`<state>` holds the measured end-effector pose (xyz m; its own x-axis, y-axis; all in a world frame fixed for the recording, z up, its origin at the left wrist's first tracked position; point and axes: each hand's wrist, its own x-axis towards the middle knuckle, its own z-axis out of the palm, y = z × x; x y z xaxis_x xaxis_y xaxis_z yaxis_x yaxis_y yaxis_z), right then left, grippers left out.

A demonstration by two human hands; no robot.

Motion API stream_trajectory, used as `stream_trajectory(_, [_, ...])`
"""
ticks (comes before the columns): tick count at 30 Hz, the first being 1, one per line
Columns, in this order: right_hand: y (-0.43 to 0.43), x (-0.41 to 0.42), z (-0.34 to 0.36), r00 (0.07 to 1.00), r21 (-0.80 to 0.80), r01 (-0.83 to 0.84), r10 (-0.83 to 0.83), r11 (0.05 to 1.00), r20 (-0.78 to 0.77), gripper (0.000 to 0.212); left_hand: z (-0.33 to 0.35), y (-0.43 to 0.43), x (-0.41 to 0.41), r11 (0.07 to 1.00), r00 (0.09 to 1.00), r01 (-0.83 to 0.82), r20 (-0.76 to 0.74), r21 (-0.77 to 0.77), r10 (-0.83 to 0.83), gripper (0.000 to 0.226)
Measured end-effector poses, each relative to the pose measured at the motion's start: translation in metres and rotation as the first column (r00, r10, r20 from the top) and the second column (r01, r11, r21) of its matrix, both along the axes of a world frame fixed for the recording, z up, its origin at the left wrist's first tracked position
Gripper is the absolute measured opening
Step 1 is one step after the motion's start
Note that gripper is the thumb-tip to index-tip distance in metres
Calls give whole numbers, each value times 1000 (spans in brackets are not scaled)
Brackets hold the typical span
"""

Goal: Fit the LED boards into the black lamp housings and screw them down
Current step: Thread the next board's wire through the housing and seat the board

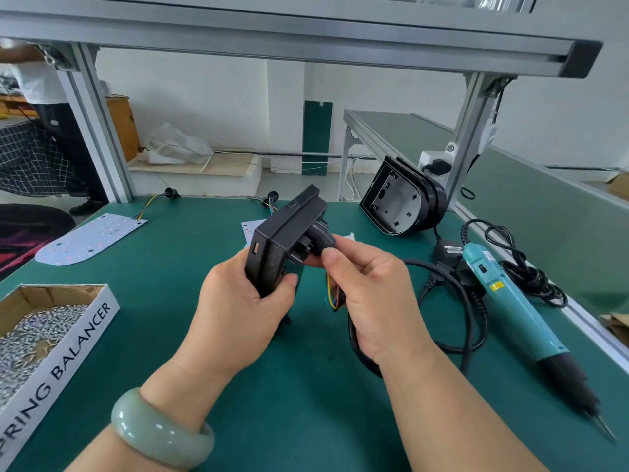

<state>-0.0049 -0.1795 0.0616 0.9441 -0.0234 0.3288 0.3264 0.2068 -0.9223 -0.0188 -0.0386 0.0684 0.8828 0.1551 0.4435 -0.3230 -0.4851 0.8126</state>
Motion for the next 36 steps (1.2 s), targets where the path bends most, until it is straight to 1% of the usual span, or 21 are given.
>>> stream_trajectory(2, [3, 0, -2, 994, -46, 103, -101, 994, 45, 23, 0, 0, 1, 1000, 1000, 18, -5, 18, -18, 19])
stream_trajectory(5, [3, -2, -1, 979, -179, 182, -161, 967, 125, 27, 0, 1, 0, 998, 999, 45, -2, 32, -45, 18])
stream_trajectory(7, [1, -3, 1, 960, -323, 242, -178, 915, 217, 28, -2, 4, 1, 996, 998, 63, -3, 55, -63, 16])
stream_trajectory(9, [0, -4, 2, 930, -416, 315, -190, 853, 313, 29, -4, 5, 1, 994, 998, 66, 6, 89, -66, 17])
stream_trajectory(11, [1, -4, 2, 900, -505, 388, -200, 771, 387, 38, -6, 7, 2, 991, 998, 64, 19, 116, -67, 22])
stream_trajectory(13, [3, -4, 3, 877, -562, 438, -195, 701, 440, 44, -4, 10, 0, 987, 995, 77, 44, 141, -84, 25])
stream_trajectory(15, [3, -3, 4, 860, -598, 471, -188, 649, 474, 44, 1, 12, -3, 978, 991, 113, 55, 175, -125, 16])
stream_trajectory(16, [3, -2, 4, 862, -609, 472, -187, 637, 471, 42, 2, 12, -4, 973, 987, 130, 64, 189, -144, 22])
stream_trajectory(17, [2, -2, 4, 879, -613, 442, -178, 655, 443, 40, 2, 11, -4, 972, 985, 144, 71, 187, -160, 31])
stream_trajectory(18, [1, -2, 3, 905, -601, 385, -160, 701, 393, 38, 2, 10, -4, 973, 984, 147, 71, 176, -162, 39])
stream_trajectory(20, [-1, -2, 2, 945, -518, 282, -141, 808, 294, 35, 2, 7, -3, 981, 989, 115, 69, 159, -127, 50])
stream_trajectory(22, [-1, -1, -1, 957, -385, 275, -212, 881, 198, 28, 0, 5, -2, 983, 992, 102, 62, 151, -112, 55])
stream_trajectory(23, [1, 0, -1, 955, -323, 291, -254, 901, 153, 24, 0, 6, -2, 983, 991, 105, 63, 148, -115, 55])
stream_trajectory(25, [3, 0, -4, 945, -261, 324, -300, 909, 129, 20, 1, 6, -3, 977, 987, 131, 73, 170, -145, 48])
stream_trajectory(26, [5, 0, -4, 936, -259, 347, -317, 901, 153, 21, 2, 6, -3, 970, 984, 145, 78, 193, -163, 44])
stream_trajectory(29, [6, 1, -6, 856, -311, 487, -375, 816, 356, 21, 3, 6, -4, 960, 976, 181, 78, 212, -201, 44])
stream_trajectory(32, [9, -1, -2, 807, -376, 543, -343, 751, 480, 29, 2, 5, -7, 960, 972, 190, 97, 207, -214, 46])
stream_trajectory(33, [8, -1, -1, 813, -407, 531, -312, 744, 491, 29, 1, 3, -8, 960, 976, 172, 96, 219, -196, 43])
stream_trajectory(34, [6, -1, 0, 843, -447, 483, -262, 753, 470, 29, -1, 1, -8, 959, 982, 139, 89, 246, -165, 41])
stream_trajectory(35, [5, 0, 0, 893, -489, 387, -185, 782, 411, 32, -3, -2, -8, 953, 989, 98, 80, 288, -126, 38])
stream_trajectory(36, [5, -1, 2, 944, -503, 237, -75, 831, 321, 38, -5, -5, -9, 939, 994, 44, 76, 340, -74, 38])
